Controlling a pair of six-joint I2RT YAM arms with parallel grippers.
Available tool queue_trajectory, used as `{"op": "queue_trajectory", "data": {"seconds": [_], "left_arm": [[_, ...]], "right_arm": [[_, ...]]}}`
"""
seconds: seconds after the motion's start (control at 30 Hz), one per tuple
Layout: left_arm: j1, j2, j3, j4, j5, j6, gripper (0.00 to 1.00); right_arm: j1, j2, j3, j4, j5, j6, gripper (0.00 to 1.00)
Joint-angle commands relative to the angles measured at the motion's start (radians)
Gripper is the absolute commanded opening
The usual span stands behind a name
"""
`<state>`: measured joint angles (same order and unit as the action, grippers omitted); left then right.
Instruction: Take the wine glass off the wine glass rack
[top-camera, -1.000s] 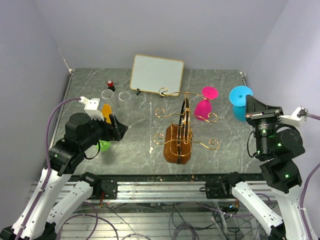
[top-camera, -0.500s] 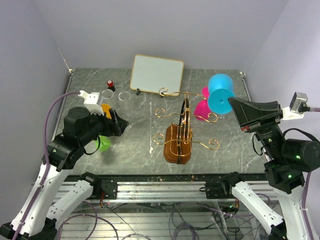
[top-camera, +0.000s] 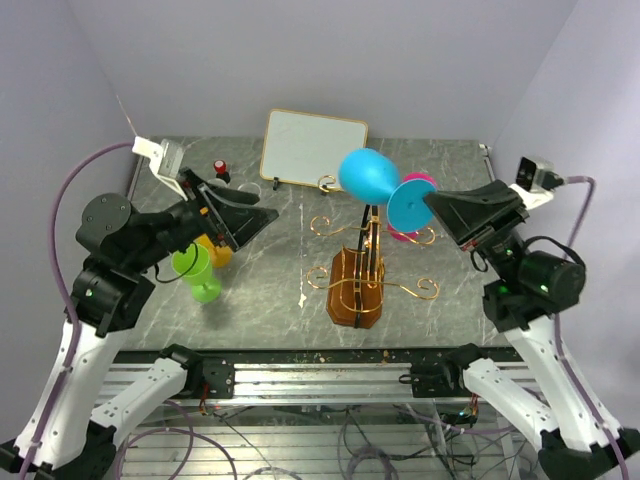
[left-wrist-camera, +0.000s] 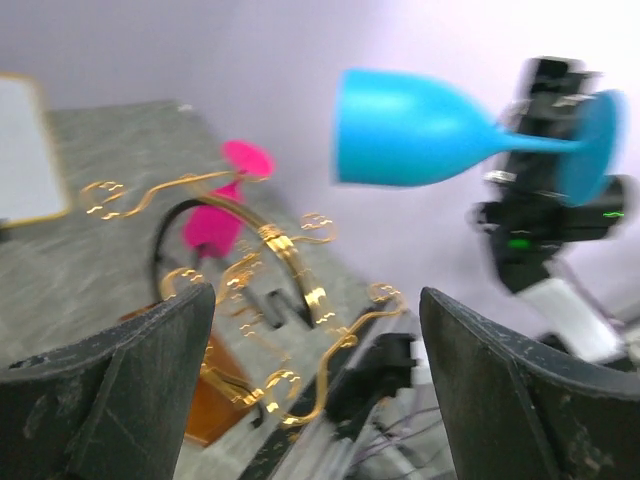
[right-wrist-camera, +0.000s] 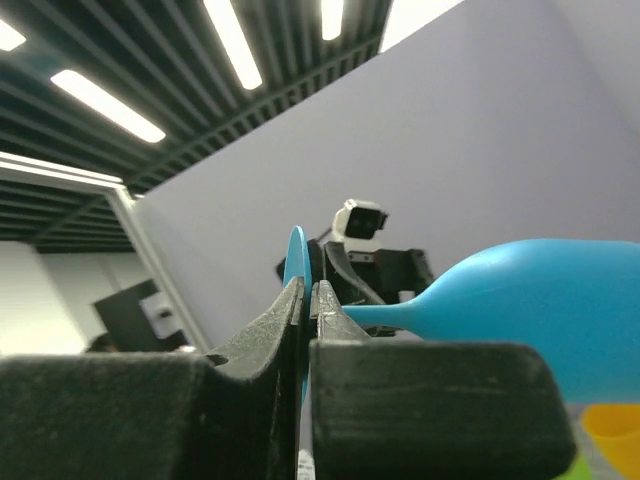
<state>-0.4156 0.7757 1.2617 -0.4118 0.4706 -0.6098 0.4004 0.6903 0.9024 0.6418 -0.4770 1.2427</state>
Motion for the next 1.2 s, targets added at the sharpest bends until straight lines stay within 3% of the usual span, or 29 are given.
{"op": "queue_trajectory", "data": {"seconds": [0.0,0.2,0.5,0.7,0.87,0.97,1.17], "left_arm": [[0.008,0.045,-0.036,0.458,0.314,-0.275,0.95],[0.008,0.065,-0.177,0.945,0.383,-0.607,0.99],[0.003,0.123,-0.258,1.244,0.33,-0.835,0.99],[-0.025,0.167,-0.251,1.304,0.33,-0.875,0.99],[-0.144,0.217,-0.211,1.205,0.331,-0.785,1.0],[-0.235,0.256,-0.193,1.193,0.321,-0.75,0.95],[-0.293,0.29,-0.204,1.273,0.303,-0.774,0.84]], "right_arm": [[0.0,0.086,-0.064,0.486,-0.047,0.321,0.0],[0.0,0.169,-0.121,0.788,0.001,0.533,0.0],[0.0,0.195,-0.15,0.841,0.049,0.613,0.0],[0.007,0.25,-0.164,0.898,0.063,0.696,0.0],[0.025,0.278,-0.173,0.922,0.078,0.707,0.0],[0.043,0.299,-0.18,0.953,0.084,0.713,0.0],[0.071,0.302,-0.204,0.96,0.104,0.684,0.0]]}}
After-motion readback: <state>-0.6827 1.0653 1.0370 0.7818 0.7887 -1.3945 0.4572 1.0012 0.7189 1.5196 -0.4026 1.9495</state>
